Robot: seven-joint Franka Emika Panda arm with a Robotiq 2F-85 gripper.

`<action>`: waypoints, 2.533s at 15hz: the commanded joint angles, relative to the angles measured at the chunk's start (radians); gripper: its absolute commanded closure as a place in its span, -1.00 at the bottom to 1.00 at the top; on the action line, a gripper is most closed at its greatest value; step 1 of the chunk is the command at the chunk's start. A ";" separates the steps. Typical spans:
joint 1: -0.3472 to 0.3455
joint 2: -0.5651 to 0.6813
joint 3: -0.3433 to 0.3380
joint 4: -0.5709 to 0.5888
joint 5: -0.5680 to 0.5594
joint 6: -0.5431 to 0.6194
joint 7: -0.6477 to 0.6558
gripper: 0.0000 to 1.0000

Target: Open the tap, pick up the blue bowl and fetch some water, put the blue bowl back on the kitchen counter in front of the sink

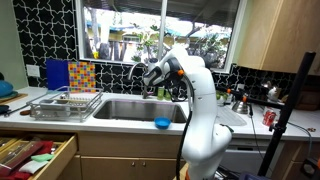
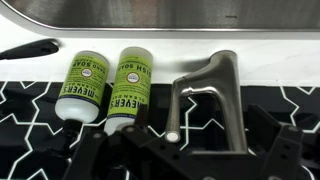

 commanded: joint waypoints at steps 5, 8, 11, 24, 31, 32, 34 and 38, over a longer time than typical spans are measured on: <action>0.006 0.187 -0.072 0.215 -0.003 -0.010 0.048 -1.00; 0.011 0.237 -0.095 0.275 -0.006 -0.023 0.079 -1.00; 0.013 0.279 -0.116 0.323 -0.010 -0.028 0.101 -1.00; 0.082 0.321 -0.208 0.398 -0.059 -0.201 0.166 -1.00; 0.106 0.338 -0.249 0.403 -0.096 -0.273 0.165 -1.00; 0.107 0.339 -0.251 0.404 -0.095 -0.279 0.162 -1.00; 0.110 0.343 -0.259 0.404 -0.095 -0.283 0.167 -1.00; 0.104 0.320 -0.234 0.390 -0.046 -0.286 0.173 -1.00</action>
